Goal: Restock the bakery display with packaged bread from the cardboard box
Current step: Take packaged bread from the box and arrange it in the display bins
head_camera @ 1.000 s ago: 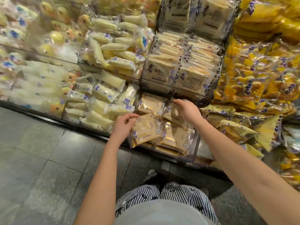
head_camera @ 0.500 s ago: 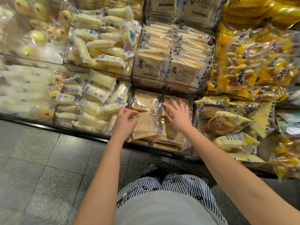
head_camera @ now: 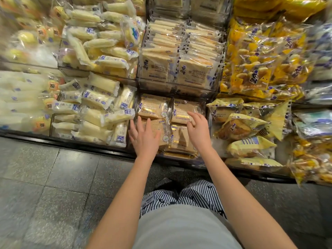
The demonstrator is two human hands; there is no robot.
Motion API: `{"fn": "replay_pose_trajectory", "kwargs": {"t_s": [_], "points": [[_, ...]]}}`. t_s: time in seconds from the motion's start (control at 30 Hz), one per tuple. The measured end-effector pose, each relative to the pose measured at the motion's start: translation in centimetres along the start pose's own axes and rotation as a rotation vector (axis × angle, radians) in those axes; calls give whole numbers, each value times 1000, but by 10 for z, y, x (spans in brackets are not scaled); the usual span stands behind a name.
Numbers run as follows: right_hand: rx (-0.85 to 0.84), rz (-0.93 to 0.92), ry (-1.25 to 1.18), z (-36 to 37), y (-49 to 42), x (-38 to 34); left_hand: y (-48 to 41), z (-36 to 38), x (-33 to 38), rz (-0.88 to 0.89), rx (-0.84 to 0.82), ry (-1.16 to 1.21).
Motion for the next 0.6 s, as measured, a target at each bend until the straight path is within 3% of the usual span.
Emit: {"fn": "replay_pose_trajectory", "kwargs": {"t_s": [0.17, 0.37, 0.6], "points": [[0, -33, 28, 4, 10, 3, 15, 18, 16, -32, -40, -90], [-19, -19, 20, 5, 15, 4, 18, 28, 7, 118, -180, -145], [-34, -10, 118, 7, 22, 12, 0, 7, -20, 252, -272, -38]]}}
Point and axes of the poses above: each hand's wrist, its own y-axis away from the middle knuckle, its own z-axis out of the palm, x = y × z, the point moved 1 cm from there along -y, towards the middle knuckle, and after that the axes turned 9 degrees about -x, right-handed, at the moved point
